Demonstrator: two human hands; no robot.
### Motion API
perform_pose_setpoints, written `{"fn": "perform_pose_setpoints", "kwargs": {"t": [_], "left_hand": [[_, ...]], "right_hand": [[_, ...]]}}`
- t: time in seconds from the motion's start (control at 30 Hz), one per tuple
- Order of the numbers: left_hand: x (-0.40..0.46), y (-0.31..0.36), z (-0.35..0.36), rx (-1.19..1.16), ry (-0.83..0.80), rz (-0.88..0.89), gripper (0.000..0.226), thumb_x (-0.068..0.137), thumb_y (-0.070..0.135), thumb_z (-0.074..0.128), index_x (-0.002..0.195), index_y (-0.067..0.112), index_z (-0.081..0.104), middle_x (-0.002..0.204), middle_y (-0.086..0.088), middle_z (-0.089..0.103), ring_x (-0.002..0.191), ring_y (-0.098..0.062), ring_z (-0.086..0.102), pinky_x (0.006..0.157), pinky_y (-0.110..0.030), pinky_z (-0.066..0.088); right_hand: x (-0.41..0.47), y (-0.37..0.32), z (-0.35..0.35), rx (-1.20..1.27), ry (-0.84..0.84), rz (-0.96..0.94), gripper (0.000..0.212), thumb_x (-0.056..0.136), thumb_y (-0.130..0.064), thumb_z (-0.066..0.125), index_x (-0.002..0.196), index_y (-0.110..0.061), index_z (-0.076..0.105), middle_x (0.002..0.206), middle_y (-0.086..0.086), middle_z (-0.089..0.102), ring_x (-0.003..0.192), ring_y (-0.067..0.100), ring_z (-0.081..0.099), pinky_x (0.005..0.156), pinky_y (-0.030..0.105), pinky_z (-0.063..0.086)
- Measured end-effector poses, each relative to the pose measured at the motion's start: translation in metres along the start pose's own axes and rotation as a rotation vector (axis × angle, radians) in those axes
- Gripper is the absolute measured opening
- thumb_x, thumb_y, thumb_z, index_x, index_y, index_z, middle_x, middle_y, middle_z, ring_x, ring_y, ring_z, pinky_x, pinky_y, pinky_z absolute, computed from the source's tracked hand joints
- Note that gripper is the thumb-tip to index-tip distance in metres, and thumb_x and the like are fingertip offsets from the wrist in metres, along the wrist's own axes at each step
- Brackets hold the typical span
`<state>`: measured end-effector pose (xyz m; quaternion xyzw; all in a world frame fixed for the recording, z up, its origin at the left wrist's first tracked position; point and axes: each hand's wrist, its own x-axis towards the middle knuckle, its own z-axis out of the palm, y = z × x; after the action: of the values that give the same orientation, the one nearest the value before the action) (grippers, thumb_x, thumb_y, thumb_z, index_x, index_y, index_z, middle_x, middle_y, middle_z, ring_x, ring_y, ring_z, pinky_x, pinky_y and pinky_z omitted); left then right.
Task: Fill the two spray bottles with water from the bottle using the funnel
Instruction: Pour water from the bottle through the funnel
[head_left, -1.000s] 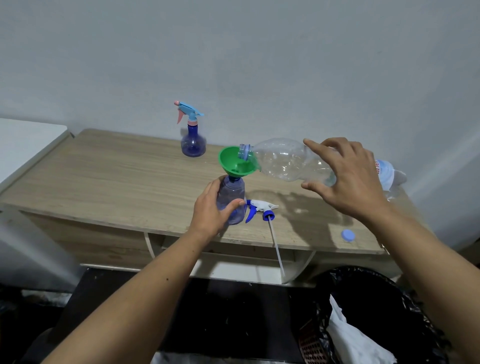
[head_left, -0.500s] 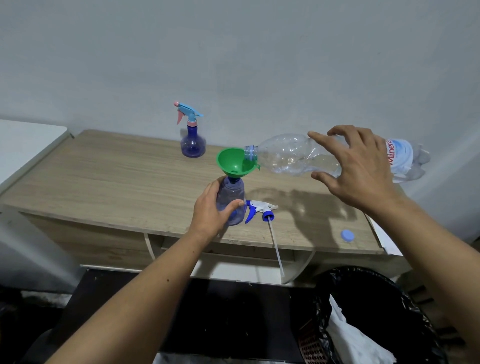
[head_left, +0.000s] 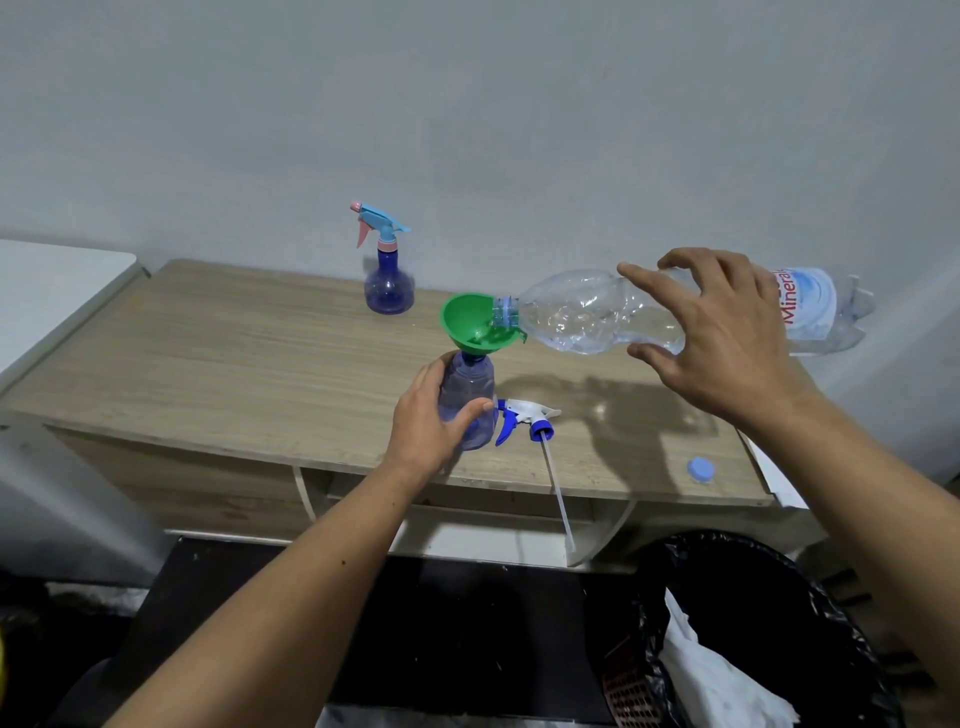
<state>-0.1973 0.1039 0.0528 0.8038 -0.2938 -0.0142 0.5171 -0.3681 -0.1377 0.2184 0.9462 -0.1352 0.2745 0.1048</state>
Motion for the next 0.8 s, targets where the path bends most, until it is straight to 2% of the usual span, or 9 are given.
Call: {"fn": "perform_pose_setpoints", "kwargs": {"t": [0.23, 0.67, 0.8], "left_hand": [[-0.0003, 0.0015, 0.0, -0.004, 0.009, 0.01, 0.078, 0.086, 0.04, 0.089, 0.151, 0.013, 0.055, 0.139, -0.001, 0.067, 0.125, -0.014, 0.062, 0.109, -0.036, 0.053], [-0.0011, 0.0035, -0.0009, -0.023, 0.001, -0.009, 0.08, 0.086, 0.039, 0.088, 0.153, 0.013, 0.053, 0.143, -0.002, 0.066, 0.129, -0.014, 0.061, 0.111, -0.033, 0.052], [-0.0008, 0.0023, -0.0005, -0.025, 0.003, -0.006, 0.08, 0.086, 0.039, 0.088, 0.153, 0.013, 0.053, 0.143, -0.002, 0.065, 0.127, -0.01, 0.058, 0.11, -0.03, 0.05]], "right_hand": [[0.0019, -0.001, -0.0024, 0.01, 0.008, -0.01, 0.081, 0.079, -0.043, 0.087, 0.152, -0.037, 0.052, 0.143, 0.006, 0.054, 0.132, 0.038, 0.047, 0.109, 0.052, 0.034], [-0.0034, 0.0027, 0.0042, 0.077, -0.006, 0.038, 0.082, 0.078, -0.047, 0.086, 0.152, -0.04, 0.05, 0.144, 0.003, 0.052, 0.131, 0.035, 0.043, 0.11, 0.051, 0.034], [-0.0055, 0.0012, 0.0071, 0.101, -0.013, 0.053, 0.082, 0.078, -0.048, 0.086, 0.151, -0.04, 0.051, 0.144, 0.001, 0.052, 0.13, 0.034, 0.042, 0.109, 0.051, 0.035]]}}
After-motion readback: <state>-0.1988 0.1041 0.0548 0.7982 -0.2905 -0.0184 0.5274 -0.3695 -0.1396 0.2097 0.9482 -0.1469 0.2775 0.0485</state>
